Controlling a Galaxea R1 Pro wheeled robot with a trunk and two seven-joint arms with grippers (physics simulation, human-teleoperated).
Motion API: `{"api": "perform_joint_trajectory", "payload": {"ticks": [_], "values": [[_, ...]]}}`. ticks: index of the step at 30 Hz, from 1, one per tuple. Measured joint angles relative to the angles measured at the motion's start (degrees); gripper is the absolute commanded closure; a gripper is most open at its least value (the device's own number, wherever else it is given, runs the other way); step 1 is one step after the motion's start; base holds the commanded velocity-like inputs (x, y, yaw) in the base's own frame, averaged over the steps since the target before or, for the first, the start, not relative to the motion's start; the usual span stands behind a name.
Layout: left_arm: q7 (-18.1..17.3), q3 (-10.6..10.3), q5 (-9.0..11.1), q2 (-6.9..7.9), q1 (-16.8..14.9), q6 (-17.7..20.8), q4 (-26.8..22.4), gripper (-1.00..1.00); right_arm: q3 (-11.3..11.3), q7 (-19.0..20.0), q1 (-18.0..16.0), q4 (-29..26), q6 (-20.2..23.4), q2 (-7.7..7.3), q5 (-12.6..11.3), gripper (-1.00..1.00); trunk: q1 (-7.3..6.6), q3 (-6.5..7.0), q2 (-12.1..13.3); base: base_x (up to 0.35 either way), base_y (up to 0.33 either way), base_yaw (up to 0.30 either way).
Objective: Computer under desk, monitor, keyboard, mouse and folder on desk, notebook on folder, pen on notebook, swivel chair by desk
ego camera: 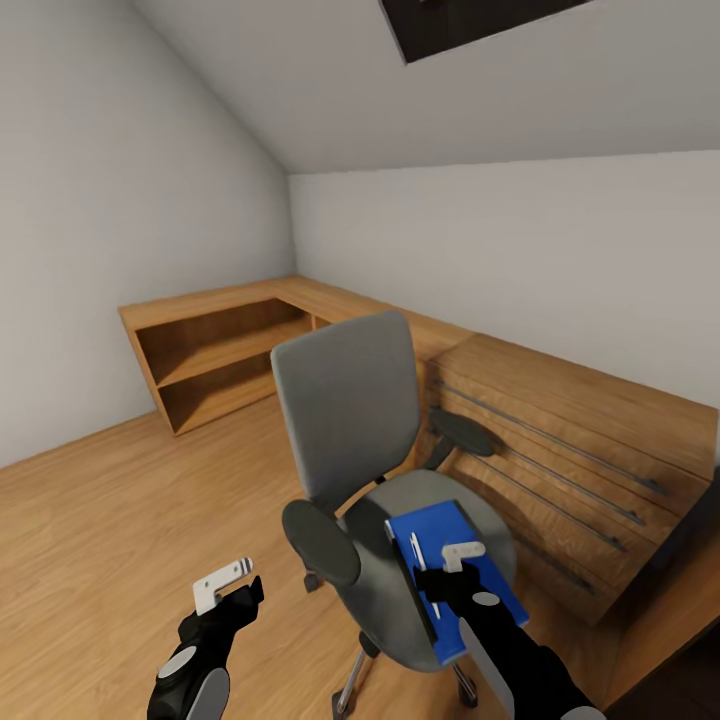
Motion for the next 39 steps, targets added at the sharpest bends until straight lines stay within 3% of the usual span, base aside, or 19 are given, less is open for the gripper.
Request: {"api": "perform_joint_trajectory", "payload": {"ticks": [3,22,23,39], "values": [[0.0,0.0,0.0,0.0,0.0,-0.01,0.0,-1.0,0.0,0.0,0.0,0.0,-0.01,0.0,0.0,-1.0,0.66,-0.54,-1.2,0.0,0.0,0.0],[0.07,0.18,-0.01,0.0,0.0,-0.04,0.0,-1.0,-0.02,-0.03,-0.04,-0.5,0.01,0.01,0.5,-1.0,1.54,-1.25,-2.83,0.0,0.0,0.0],[0.08,0.18,-0.01,0.0,0.0,-0.04,0.0,-1.0,-0.02,-0.03,-0.04,-0.5,0.01,0.01,0.51,1.0,1.54,-1.25,-2.83,0.0,0.0,0.0],[0.09,0.18,0.0,0.0,0.0,-0.04,0.0,-1.0,-0.02,-0.3,-0.04,-0.45,0.07,0.0,0.68,1.0,1.54,-1.25,-2.83,0.0,0.0,0.0]]}}
